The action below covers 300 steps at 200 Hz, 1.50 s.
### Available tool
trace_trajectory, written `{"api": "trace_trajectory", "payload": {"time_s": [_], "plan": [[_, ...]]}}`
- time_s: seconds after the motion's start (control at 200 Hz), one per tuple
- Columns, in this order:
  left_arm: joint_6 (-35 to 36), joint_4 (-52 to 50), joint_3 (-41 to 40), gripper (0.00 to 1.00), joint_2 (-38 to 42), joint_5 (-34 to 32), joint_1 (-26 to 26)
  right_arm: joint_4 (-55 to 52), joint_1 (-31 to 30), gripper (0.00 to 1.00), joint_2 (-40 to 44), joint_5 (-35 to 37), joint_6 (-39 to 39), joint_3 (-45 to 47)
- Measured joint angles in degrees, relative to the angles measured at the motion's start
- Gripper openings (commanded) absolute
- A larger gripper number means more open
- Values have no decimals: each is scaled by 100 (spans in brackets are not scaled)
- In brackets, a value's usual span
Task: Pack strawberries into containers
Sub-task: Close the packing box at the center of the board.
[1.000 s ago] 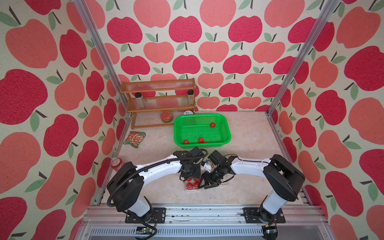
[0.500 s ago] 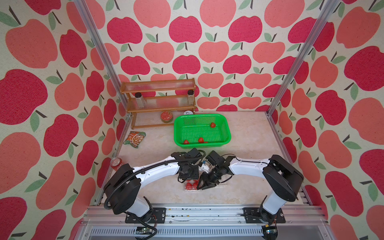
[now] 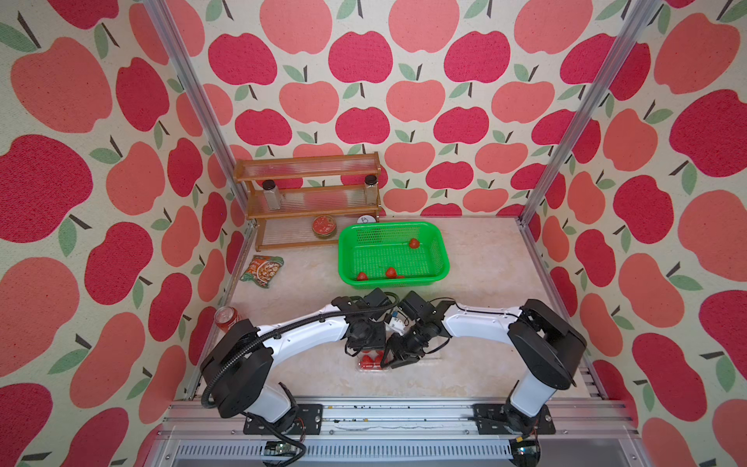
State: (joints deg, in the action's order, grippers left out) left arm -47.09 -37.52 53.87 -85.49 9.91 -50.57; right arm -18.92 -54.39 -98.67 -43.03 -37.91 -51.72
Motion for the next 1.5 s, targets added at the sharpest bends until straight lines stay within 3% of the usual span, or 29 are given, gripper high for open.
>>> {"api": "trace_trajectory", "payload": {"time_s": [0.43, 0.67, 0.84, 1.145, 1.501], "plan": [[-13, 0, -4, 49, -4, 44, 72, -260, -74, 51, -262, -146, 118, -166], [-13, 0, 31, 49, -81, 98, 131, -435, -72, 39, -457, -227, 232, -358], [-13, -2, 72, 49, -146, 109, 164, -581, -72, 40, -560, -295, 313, -435], [-22, 26, 125, 49, -232, 107, 175, -656, -72, 30, -597, -356, 380, -476], [-105, 48, 125, 48, -227, 101, 197, -767, -74, 26, -704, -444, 389, -610]]}}
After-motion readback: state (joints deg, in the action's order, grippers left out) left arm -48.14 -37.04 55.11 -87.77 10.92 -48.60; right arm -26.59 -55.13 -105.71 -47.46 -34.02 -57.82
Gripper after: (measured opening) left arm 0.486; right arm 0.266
